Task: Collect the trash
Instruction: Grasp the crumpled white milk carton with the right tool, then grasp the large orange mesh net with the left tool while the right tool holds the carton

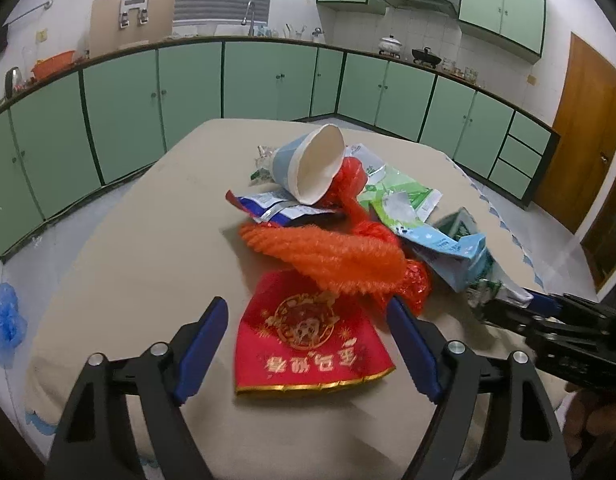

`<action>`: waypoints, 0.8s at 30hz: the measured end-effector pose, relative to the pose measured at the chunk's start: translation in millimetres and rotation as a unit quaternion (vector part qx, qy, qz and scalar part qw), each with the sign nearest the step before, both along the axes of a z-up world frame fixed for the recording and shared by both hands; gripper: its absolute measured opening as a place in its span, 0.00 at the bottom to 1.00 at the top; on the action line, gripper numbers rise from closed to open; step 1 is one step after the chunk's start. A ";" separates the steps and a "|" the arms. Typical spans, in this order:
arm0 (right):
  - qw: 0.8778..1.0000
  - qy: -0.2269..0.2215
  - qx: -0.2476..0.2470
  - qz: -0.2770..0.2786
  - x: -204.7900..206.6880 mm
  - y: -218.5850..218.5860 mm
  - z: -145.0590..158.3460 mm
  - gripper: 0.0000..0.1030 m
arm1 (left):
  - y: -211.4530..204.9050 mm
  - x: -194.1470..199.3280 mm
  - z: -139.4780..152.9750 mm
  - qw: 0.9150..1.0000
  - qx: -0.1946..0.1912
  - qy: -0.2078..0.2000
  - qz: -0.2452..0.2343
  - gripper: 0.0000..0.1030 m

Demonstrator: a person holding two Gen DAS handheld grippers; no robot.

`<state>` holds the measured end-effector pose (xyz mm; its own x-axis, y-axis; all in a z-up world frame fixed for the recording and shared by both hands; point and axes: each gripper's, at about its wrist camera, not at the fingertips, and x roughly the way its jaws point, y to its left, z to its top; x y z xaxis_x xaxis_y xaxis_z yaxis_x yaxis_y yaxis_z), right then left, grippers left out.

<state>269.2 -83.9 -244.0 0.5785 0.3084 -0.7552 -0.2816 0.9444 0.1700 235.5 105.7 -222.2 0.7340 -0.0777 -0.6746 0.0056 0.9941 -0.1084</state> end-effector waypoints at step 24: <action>1.000 0.000 0.017 -0.014 -16.6 -28.2 11.8 0.15 | -3.9 -0.5 7.6 0.999 -0.032 -0.024 -0.016 0.05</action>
<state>252.6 -112.0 -232.2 0.5873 0.3172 -0.7446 -0.2548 0.9457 0.2019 235.0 101.8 -214.5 0.7624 -0.1435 -0.6310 0.0442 0.9844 -0.1704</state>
